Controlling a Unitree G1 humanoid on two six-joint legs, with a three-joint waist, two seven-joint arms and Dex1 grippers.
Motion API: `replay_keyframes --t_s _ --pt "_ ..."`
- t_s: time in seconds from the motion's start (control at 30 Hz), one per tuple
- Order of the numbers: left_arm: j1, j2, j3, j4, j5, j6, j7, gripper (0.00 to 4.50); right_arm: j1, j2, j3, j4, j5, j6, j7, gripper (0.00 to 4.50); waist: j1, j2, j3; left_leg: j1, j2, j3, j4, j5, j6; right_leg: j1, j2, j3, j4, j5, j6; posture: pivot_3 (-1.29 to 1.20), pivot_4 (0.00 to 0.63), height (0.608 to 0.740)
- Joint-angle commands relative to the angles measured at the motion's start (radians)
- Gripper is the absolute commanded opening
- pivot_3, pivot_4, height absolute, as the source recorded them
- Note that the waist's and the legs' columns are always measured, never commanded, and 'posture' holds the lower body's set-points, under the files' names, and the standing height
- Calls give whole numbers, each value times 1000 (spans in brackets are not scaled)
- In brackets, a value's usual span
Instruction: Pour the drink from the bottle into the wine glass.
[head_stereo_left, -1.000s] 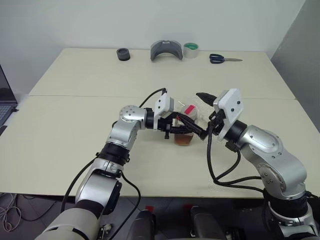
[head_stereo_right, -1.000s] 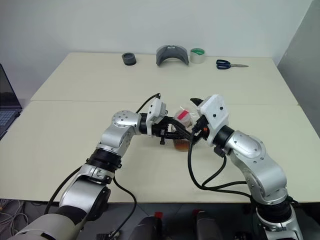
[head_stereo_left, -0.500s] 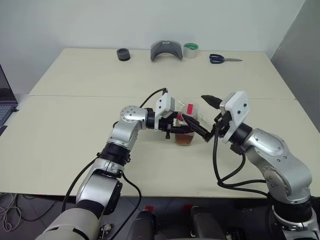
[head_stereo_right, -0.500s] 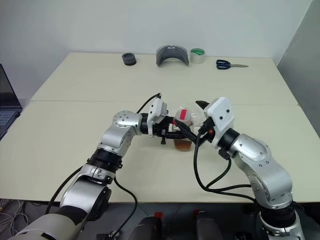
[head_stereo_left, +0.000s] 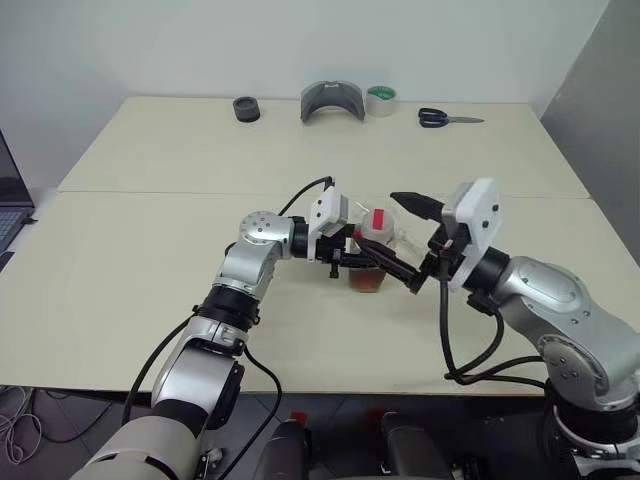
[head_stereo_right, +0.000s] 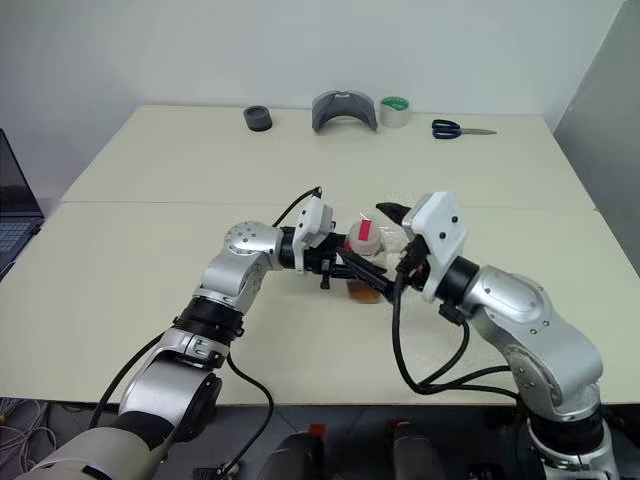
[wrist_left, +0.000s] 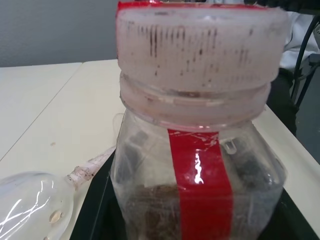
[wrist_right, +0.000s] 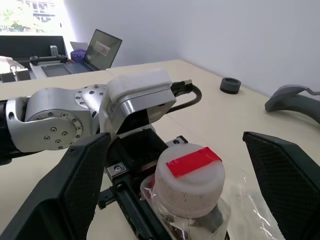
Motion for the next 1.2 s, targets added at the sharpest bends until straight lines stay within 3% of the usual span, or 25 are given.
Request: replay_keyframes --t_s 0.03,0.87,1.2 --pt "-29 0 23 -26 -22 -7 -8 1706 -19 1 30 27 -66 -54 -16 4500 0 0 0 0 0 0 0 0 0 0 0 0 0 0 0 0 150 740" --pt "-10 6 15 -51 -19 -3 -18 1706 63 25 -57 -33 -78 -12 -75 4500 0 0 0 0 0 0 0 0 0 0 0 0 0 0 0 0 150 740" --pt "-16 3 23 -44 -27 10 -12 1706 93 -10 -99 -99 16 35 -31 4500 0 0 0 0 0 0 0 0 0 0 0 0 0 0 0 0 150 740"
